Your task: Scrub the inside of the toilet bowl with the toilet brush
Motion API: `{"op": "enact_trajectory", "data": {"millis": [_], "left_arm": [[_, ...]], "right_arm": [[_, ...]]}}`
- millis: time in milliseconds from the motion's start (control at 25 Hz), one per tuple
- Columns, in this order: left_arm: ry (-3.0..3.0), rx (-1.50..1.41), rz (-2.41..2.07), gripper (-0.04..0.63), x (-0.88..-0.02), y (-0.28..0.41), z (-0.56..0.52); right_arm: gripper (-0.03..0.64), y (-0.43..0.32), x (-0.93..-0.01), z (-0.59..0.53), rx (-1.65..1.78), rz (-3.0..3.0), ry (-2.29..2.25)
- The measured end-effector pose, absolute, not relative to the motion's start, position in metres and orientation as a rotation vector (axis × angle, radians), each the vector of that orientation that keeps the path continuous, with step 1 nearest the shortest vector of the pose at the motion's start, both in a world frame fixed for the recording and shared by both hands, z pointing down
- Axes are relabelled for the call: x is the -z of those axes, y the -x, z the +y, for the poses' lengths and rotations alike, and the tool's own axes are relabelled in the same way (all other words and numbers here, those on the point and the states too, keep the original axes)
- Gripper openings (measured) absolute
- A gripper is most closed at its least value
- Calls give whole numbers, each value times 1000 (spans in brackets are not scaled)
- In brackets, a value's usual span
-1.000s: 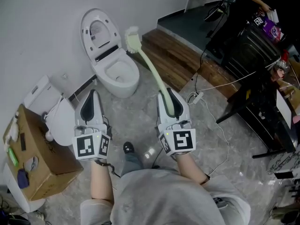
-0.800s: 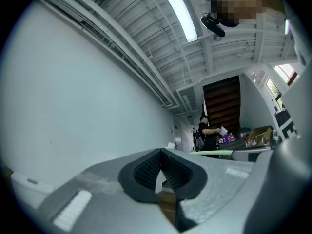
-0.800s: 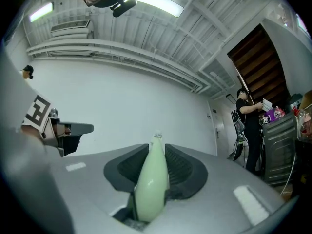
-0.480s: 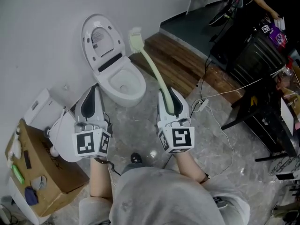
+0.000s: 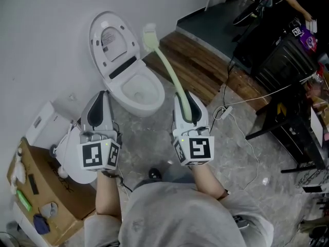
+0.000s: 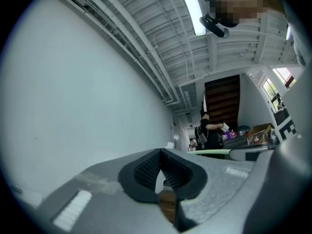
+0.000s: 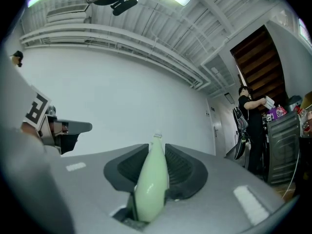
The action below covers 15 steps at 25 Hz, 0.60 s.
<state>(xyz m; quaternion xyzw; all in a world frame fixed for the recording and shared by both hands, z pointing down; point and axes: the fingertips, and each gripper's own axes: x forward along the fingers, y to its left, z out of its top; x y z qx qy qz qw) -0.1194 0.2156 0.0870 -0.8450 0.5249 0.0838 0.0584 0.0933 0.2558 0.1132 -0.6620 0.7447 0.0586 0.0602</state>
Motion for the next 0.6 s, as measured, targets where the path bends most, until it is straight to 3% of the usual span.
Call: {"op": "enact_trajectory", "data": {"millis": [600], "left_arm": [[2544, -250, 1643, 5, -99, 129, 137]], "right_arm": [[104, -90, -124, 168, -152, 2282, 1985]]}}
